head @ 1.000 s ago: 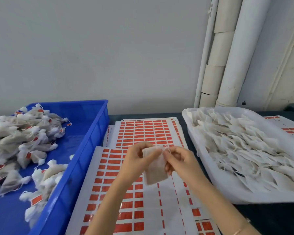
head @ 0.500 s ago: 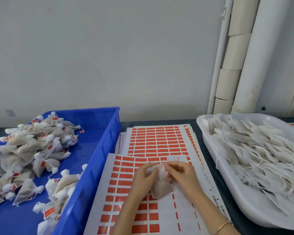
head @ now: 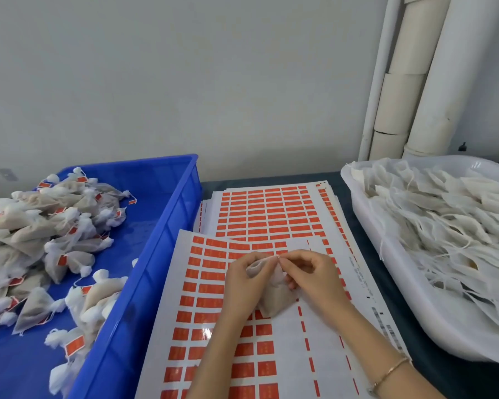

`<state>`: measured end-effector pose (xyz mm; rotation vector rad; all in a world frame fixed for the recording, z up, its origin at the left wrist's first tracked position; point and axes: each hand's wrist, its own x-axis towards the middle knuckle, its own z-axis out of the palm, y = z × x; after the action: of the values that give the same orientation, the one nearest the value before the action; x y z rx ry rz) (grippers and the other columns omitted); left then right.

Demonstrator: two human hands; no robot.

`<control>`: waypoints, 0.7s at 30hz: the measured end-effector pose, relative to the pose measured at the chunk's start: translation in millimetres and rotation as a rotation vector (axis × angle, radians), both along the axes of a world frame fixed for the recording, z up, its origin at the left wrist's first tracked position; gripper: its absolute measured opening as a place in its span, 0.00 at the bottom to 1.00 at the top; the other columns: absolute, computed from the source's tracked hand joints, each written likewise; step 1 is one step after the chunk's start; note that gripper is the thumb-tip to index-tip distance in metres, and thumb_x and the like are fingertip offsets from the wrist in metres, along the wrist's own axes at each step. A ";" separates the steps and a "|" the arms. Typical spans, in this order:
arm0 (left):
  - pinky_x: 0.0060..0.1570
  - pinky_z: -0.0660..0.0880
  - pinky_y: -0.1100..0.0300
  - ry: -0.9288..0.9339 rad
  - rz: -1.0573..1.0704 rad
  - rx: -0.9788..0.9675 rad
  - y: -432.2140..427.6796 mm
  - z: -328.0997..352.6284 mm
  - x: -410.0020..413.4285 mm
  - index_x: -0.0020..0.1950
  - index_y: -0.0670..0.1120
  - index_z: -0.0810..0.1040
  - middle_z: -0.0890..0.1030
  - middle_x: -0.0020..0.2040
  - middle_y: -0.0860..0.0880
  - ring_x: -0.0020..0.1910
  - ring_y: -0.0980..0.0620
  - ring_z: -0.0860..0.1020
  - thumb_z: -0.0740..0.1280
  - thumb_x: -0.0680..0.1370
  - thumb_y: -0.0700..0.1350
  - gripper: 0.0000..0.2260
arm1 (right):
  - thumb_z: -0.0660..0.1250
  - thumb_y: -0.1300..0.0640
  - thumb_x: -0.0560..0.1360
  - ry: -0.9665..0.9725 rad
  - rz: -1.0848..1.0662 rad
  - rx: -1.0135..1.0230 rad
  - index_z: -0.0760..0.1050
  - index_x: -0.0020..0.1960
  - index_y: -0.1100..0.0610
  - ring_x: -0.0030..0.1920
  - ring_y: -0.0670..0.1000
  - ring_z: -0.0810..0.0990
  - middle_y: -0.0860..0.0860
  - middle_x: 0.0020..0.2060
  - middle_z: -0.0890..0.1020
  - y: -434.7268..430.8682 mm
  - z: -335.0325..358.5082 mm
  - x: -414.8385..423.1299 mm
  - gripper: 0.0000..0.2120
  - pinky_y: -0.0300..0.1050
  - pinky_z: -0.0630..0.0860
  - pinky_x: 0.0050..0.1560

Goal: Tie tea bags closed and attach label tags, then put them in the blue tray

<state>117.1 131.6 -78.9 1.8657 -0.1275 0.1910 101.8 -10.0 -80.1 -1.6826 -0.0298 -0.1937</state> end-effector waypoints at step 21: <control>0.36 0.74 0.72 -0.057 -0.023 -0.153 -3.7 4.2 -4.5 0.38 0.48 0.79 0.79 0.33 0.52 0.36 0.58 0.77 0.66 0.76 0.43 0.07 | 0.67 0.56 0.77 -0.144 -0.302 -0.272 0.74 0.45 0.47 0.39 0.45 0.79 0.41 0.40 0.79 3.9 0.0 2.6 0.05 0.26 0.74 0.38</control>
<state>112.6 127.9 -74.7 1.7064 -0.1691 0.2316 104.4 -6.2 -80.1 -1.9365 0.0945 -0.5589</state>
